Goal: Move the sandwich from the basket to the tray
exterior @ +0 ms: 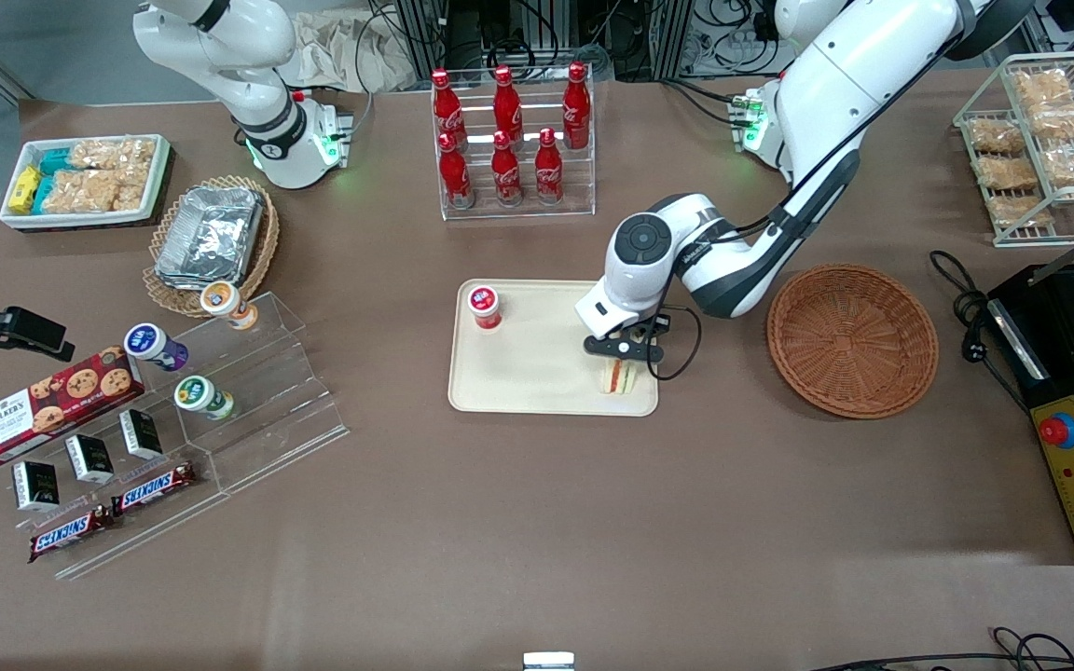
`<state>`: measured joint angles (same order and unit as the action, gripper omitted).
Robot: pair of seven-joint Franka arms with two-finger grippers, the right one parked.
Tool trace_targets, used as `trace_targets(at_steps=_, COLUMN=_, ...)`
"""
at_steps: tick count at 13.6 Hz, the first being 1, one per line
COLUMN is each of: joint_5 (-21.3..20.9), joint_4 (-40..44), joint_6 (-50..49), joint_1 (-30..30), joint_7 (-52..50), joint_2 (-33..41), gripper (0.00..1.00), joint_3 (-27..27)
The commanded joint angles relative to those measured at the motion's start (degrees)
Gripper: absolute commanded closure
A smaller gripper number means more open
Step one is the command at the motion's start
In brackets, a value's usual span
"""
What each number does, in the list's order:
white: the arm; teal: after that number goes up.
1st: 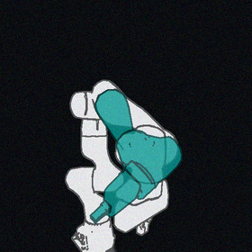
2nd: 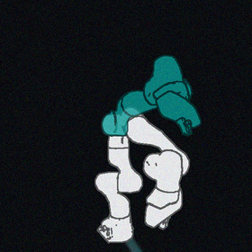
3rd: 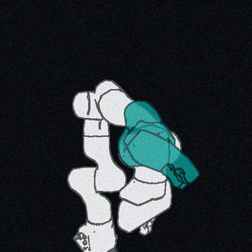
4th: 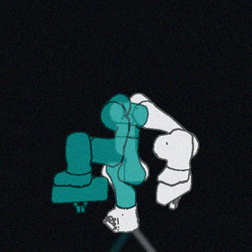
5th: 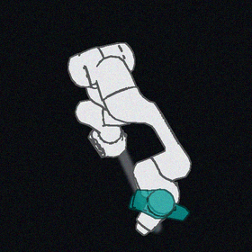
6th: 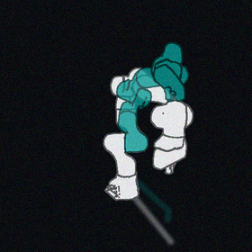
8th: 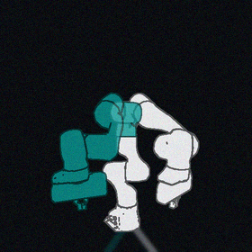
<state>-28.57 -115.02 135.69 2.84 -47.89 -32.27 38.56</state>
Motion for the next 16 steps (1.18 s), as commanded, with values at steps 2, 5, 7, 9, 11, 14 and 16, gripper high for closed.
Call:
trace_targets(at_steps=2, joint_5=-0.7, joint_4=5.5, joint_6=-16.7, joint_1=0.0, joint_7=-1.8, joint_2=5.0, gripper=0.0, joint_3=2.1)
trace_targets(at_steps=5, joint_5=9.1, joint_4=22.7, joint_6=-33.1, joint_1=-2.2, joint_7=0.9, joint_2=7.6, gripper=0.0, joint_3=3.5)
trace_targets(at_steps=7, joint_5=10.6, joint_4=31.0, joint_6=-39.2, joint_1=-6.0, joint_7=7.6, joint_2=7.7, gripper=0.0, joint_3=3.7)
trace_targets(at_steps=9, joint_5=11.8, joint_4=34.2, joint_6=-43.3, joint_1=-9.1, joint_7=11.0, joint_2=9.5, gripper=0.0, joint_3=3.7)
trace_targets(at_steps=11, joint_5=16.2, joint_4=33.6, joint_6=-44.2, joint_1=-15.6, joint_7=18.3, joint_2=14.8, gripper=0.0, joint_3=4.0)
trace_targets(at_steps=14, joint_5=27.9, joint_4=33.1, joint_6=-50.2, joint_1=-11.8, joint_7=37.7, joint_2=24.8, gripper=0.0, joint_3=-14.9)
trace_targets(at_steps=16, joint_5=32.5, joint_4=29.5, joint_6=-50.2, joint_1=-3.9, joint_7=46.3, joint_2=29.3, gripper=0.0, joint_3=-33.2)
